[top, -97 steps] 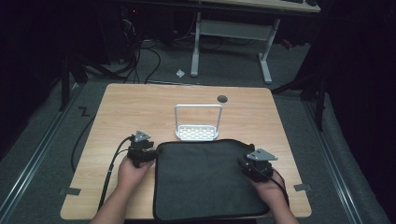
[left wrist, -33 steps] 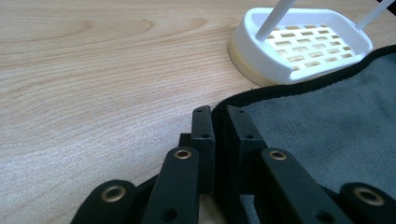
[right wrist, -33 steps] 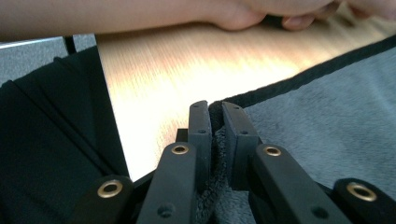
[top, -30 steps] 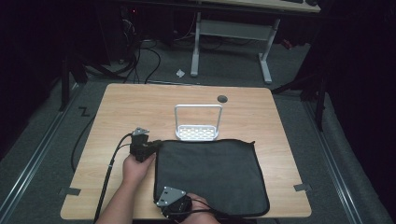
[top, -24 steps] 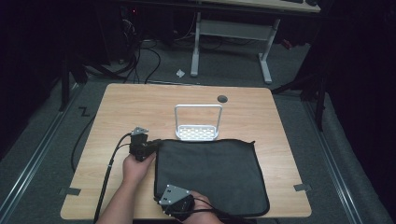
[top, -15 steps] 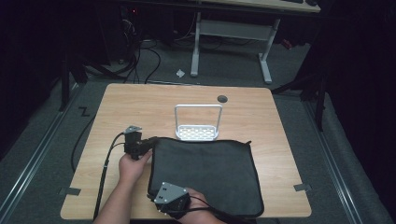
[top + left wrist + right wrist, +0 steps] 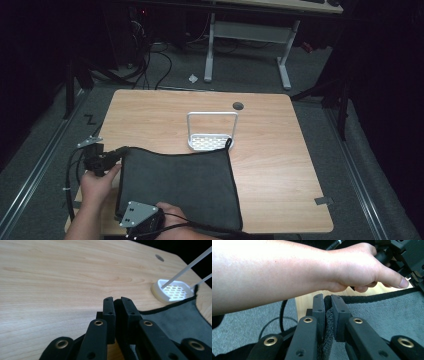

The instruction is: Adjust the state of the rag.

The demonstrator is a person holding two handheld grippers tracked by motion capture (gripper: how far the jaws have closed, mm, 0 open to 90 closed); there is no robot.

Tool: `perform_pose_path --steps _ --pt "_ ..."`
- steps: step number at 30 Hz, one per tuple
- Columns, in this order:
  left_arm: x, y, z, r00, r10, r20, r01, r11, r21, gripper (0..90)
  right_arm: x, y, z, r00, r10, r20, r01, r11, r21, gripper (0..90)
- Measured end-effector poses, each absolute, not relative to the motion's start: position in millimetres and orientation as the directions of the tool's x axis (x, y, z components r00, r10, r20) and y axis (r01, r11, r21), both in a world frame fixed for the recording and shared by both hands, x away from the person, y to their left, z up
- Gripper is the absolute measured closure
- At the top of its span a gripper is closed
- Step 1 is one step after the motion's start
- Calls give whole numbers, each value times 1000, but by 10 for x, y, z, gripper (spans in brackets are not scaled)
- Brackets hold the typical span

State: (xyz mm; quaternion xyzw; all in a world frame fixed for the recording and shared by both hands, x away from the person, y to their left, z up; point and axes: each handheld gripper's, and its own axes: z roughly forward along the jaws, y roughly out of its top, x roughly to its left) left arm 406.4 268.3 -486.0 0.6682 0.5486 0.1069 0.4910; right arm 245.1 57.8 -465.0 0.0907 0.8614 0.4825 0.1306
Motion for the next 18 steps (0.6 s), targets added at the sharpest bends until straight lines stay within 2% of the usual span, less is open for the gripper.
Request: perform_pose_path --steps 6,14,17,18 --pt "4091 2409 -4769 403 826 -395 613 77 786 827 2477 347 -4597 -934 331 -131 54 495 867 831" --pt "4238 1688 -4840 435 809 -395 623 46 781 826 2502 -418 -4706 -886 445 -131 124 499 857 829" --pt "4284 1426 -4883 446 813 -375 628 14 778 825 2525 -799 -4803 -852 511 -114 185 499 847 828" --pt "4303 1356 -4902 447 811 -376 631 11 776 825 2525 -799 -4803 -852 511 -114 185 499 847 828"
